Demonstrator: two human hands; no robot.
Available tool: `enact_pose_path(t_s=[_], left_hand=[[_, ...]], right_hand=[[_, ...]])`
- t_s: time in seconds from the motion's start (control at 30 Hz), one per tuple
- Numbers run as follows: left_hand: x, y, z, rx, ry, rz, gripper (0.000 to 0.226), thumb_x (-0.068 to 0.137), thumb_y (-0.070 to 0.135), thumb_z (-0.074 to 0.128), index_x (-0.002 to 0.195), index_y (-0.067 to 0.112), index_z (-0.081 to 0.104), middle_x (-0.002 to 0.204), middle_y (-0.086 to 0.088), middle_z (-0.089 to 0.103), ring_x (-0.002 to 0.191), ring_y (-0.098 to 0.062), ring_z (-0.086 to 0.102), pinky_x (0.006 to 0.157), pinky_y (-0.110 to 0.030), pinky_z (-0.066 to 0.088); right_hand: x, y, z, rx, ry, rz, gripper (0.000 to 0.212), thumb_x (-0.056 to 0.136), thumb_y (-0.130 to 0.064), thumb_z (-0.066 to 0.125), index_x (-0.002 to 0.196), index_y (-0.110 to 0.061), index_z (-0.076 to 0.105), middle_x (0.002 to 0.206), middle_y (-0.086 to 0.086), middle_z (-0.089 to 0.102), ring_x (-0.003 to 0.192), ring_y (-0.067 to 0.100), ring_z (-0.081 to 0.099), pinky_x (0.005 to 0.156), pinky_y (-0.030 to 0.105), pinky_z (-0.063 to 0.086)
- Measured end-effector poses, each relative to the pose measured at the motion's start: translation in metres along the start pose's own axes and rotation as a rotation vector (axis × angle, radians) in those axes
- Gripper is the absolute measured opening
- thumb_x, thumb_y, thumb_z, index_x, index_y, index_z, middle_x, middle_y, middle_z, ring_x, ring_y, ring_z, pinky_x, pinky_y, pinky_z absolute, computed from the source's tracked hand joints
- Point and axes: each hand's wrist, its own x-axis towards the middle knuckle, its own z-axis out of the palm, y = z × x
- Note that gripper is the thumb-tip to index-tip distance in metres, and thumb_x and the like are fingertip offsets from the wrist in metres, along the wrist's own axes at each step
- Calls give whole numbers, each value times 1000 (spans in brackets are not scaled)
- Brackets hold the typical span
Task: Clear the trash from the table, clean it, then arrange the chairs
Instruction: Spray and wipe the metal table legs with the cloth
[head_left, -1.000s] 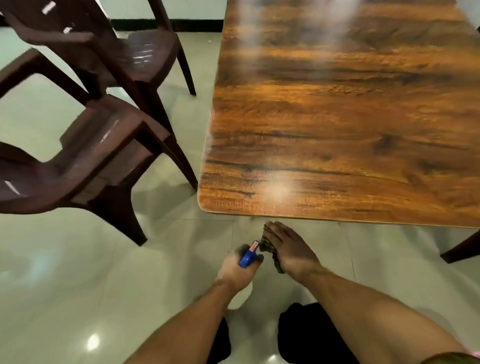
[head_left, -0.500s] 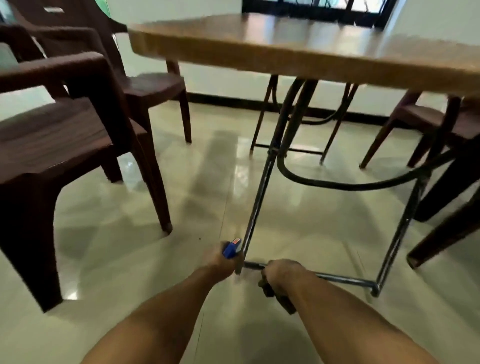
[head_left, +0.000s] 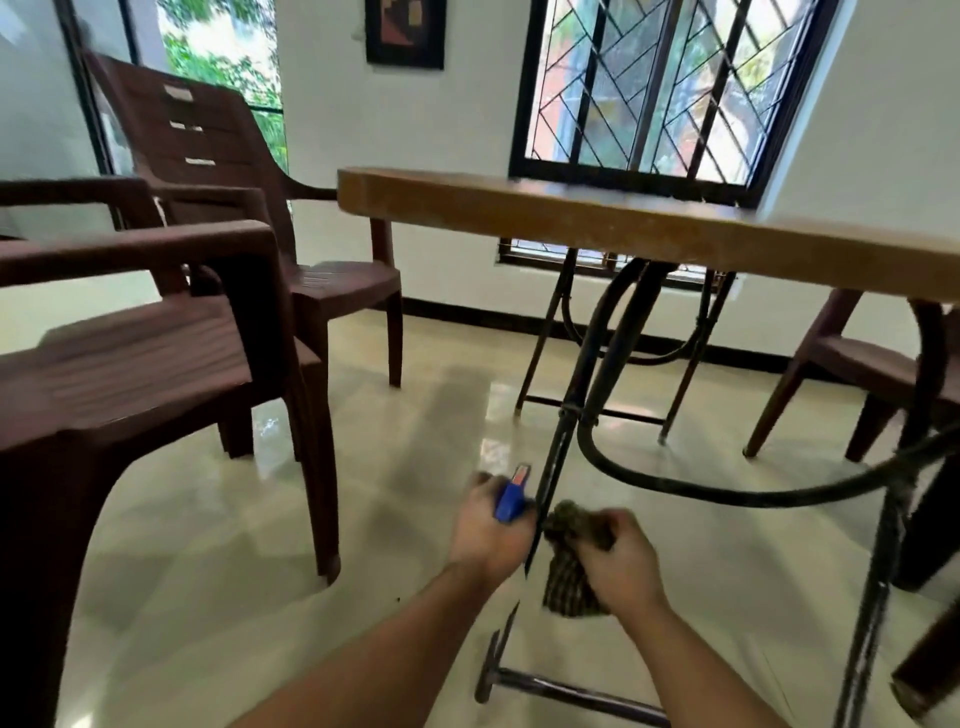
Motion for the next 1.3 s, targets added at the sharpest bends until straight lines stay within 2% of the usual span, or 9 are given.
enact_pose_path(t_s=[0.13, 0.27, 0.5, 0.67, 0.83, 0.9, 1.0, 1.13, 1.3], left_hand=[[14, 26, 11, -216, -49, 46, 24, 94, 8, 66, 90, 31, 60, 85, -1, 63, 79, -17, 61, 84, -38, 57], [16, 43, 20, -255, -54, 147, 20, 96, 16, 67, 81, 29, 60, 67, 8, 58, 56, -3, 55, 56, -15, 48], [22, 30, 26, -290, -18, 104, 19, 92, 21, 67, 75, 16, 59, 63, -7, 54, 57, -22, 49, 59, -50, 54], [19, 20, 27, -324, -31, 71, 13, 90, 17, 68, 79, 16, 63, 63, -5, 56, 57, -22, 50, 62, -52, 54], [24, 24, 22, -325, -29, 98, 13, 91, 21, 67, 80, 14, 62, 70, -18, 59, 60, -21, 50, 61, -50, 55], [24, 24, 19, -336, -19, 126, 11, 92, 22, 66, 84, 15, 65, 77, -20, 63, 61, -21, 52, 61, -50, 56], [25, 19, 15, -340, -24, 140, 12, 94, 21, 67, 83, 23, 65, 68, -6, 61, 61, -17, 55, 63, -43, 57], [29, 9, 10, -295, -8, 125, 14, 92, 23, 68, 79, 20, 65, 71, -13, 64, 60, -21, 56, 63, -46, 57], [25, -9, 10, -253, -11, 77, 17, 88, 26, 68, 79, 13, 62, 72, -20, 61, 57, -18, 49, 61, -50, 55]], right_hand=[[21, -56, -17, 126, 389, -341, 41, 84, -18, 78, 120, -19, 58, 122, 6, 57, 111, 23, 58, 93, 27, 47], [26, -90, -39, 36, 650, -713, 44, 82, -4, 74, 123, -4, 58, 130, 22, 48, 119, 27, 52, 100, 3, 32], [44, -126, -47, -451, 819, -1122, 38, 88, -9, 55, 125, -5, 64, 136, 17, 47, 127, 37, 42, 112, 35, 31], [52, -84, -31, -1083, 173, -1014, 58, 92, -5, 54, 148, -13, 41, 155, 10, 40, 142, 30, 40, 113, 44, 41], [58, -130, -67, -1067, 526, -1140, 54, 92, -4, 40, 145, -7, 44, 158, 14, 35, 147, 35, 25, 122, 53, 19], [60, -112, -61, -1296, 377, -1188, 58, 91, -3, 50, 148, -6, 39, 159, 17, 31, 150, 36, 18, 124, 50, 6], [59, -92, -52, -1460, 88, -1166, 73, 77, -5, 77, 144, -9, 48, 155, 17, 40, 147, 35, 31, 121, 51, 26], [57, -132, -49, -1389, 424, -1045, 55, 95, -8, 30, 149, 3, 31, 157, 27, 29, 149, 42, 21, 123, 53, 14], [53, -168, -20, -1639, 380, -782, 54, 98, -24, 49, 142, 6, 39, 144, 33, 44, 141, 46, 33, 122, 54, 15]])
